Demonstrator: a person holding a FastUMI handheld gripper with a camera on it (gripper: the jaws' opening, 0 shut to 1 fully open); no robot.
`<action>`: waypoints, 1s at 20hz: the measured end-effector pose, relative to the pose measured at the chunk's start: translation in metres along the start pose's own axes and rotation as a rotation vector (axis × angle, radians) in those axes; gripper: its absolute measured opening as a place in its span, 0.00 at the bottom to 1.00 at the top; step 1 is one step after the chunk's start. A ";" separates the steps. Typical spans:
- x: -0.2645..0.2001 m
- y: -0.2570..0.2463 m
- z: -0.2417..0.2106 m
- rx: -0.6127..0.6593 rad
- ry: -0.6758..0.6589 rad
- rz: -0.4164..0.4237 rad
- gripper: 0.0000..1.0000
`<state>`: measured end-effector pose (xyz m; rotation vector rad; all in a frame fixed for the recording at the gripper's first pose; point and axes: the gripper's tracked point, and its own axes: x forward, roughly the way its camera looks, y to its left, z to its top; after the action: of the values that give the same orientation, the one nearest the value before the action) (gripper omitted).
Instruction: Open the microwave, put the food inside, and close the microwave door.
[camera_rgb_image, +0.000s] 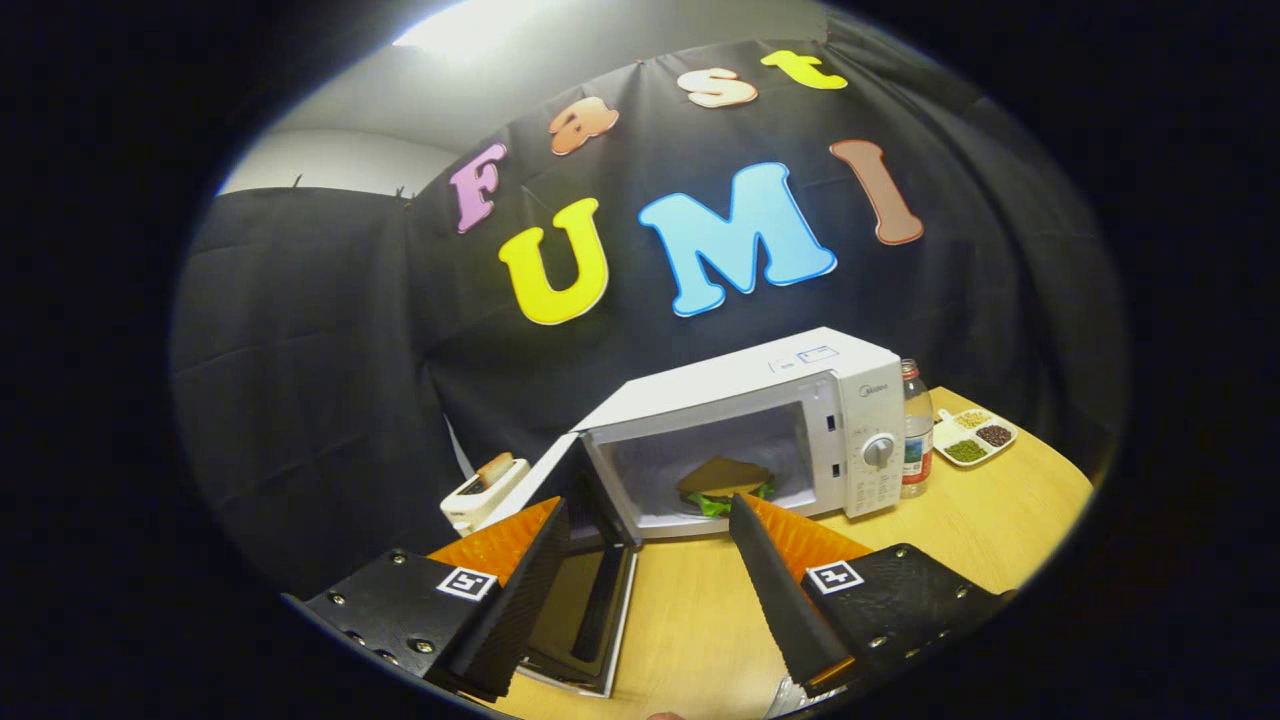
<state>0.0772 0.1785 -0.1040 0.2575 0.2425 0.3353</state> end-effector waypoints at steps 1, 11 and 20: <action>-0.004 0.012 0.002 -0.017 -0.007 0.021 0.97; -0.035 0.140 -0.028 -0.148 0.023 0.291 0.97; -0.045 0.195 -0.106 -0.166 0.177 0.476 0.97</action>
<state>-0.0503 0.3629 -0.1387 0.1186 0.3252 0.8475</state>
